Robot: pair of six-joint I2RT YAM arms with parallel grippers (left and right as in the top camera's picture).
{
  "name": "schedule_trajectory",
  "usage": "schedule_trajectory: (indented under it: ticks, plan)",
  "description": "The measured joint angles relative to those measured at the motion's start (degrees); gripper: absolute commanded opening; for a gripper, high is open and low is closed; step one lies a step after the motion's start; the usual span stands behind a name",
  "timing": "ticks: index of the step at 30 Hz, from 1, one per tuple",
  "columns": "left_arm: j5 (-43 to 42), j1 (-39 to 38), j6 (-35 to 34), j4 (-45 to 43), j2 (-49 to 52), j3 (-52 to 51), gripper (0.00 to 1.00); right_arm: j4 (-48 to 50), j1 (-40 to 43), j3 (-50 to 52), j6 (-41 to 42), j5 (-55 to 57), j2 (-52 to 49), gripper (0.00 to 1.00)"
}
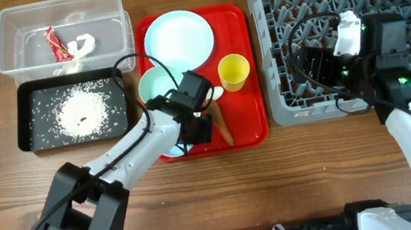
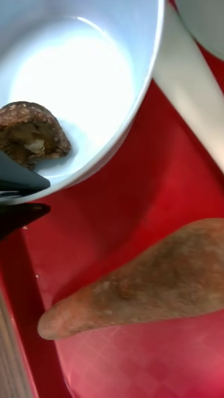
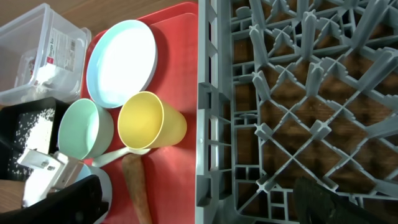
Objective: Sort waste into correct bins and load items into the dishwasher rack
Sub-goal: 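Grasp blue bowl with brown scrap using left gripper, then tip blue bowl over black tray to dump brown scrap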
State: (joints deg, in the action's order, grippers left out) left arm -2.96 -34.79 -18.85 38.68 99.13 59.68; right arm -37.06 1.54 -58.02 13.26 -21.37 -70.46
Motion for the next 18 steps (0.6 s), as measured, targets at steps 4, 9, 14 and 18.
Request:
schedule_trajectory:
  ticks: [4,9,14,18]
  plan:
    - [-1.6,0.2,-0.4,6.8,-2.6,4.2,0.04,0.5,0.0,0.0,0.0,0.0,0.0,1.0]
    - [-6.9,4.8,-0.8,9.8,-13.1,9.1,0.04,0.3,0.0,0.0,0.0,0.0,0.0,1.0]
    - [-11.7,26.8,0.6,8.9,-15.0,9.1,0.04,0.2,0.0,0.0,0.0,0.0,0.0,1.0]
    - [-28.3,44.5,7.5,5.3,-11.8,9.1,0.04,0.2,0.0,0.0,0.0,0.0,0.0,1.0]
